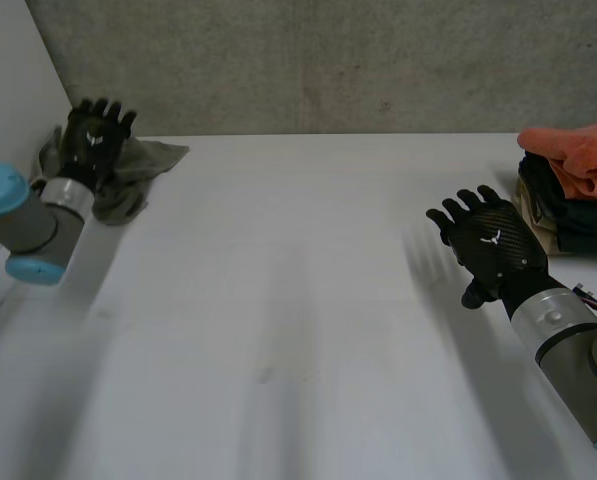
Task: Fold the laundry.
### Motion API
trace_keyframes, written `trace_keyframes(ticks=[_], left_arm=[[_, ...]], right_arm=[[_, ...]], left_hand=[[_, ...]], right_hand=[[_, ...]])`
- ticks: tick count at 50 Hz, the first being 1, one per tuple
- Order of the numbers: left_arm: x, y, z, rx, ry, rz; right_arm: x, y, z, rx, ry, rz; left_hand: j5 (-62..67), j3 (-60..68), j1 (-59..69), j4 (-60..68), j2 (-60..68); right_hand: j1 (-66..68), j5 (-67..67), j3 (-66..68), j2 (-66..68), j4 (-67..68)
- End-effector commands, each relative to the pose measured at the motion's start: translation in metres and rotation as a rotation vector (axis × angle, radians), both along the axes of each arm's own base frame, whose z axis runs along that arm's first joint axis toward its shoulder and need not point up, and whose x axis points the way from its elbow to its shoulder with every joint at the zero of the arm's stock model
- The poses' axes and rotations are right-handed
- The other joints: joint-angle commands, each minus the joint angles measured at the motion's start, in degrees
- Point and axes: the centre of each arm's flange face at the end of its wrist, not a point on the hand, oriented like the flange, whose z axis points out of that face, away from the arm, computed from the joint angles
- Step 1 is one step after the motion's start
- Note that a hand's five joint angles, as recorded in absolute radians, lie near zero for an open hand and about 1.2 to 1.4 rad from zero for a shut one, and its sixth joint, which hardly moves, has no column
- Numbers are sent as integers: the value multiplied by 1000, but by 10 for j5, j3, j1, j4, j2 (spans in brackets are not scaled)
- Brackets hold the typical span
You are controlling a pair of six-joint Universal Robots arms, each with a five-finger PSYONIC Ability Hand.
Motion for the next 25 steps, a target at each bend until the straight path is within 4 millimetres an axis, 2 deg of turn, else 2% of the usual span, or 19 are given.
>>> trace_keyframes(ticks=[1,7,18,20,21,22,25], left_arm=[[26,-21,-53,-35,-196,82],[27,-27,-72,-75,-261,33],[29,-36,-83,-126,-271,4],[29,-39,-83,-142,-274,-3],[29,-39,-83,-144,-274,-4],[29,-40,-80,-147,-272,2],[18,-35,-81,-142,-274,0]], right_arm=[[0,-1,-1,-2,-1,-1],[0,-3,-1,-8,2,0],[1,-2,-5,-19,46,5],[0,-3,-7,-13,49,2],[0,-3,-7,-12,49,3],[0,-3,-8,-10,50,2],[1,-3,-8,-9,50,3]], left_hand=[[22,16,31,20,16],[46,40,55,43,39],[115,109,124,112,108],[260,254,269,258,254],[399,393,408,397,393],[662,656,671,659,655],[665,659,674,662,658]], right_hand=[[-32,-28,-20,-22,-20],[-32,-28,-20,-22,-20],[-32,-28,-20,-22,-20],[-32,-28,-20,-22,-20],[-32,-28,-20,-22,-20],[-32,-28,-20,-22,-20],[-32,-28,-20,-22,-20]])
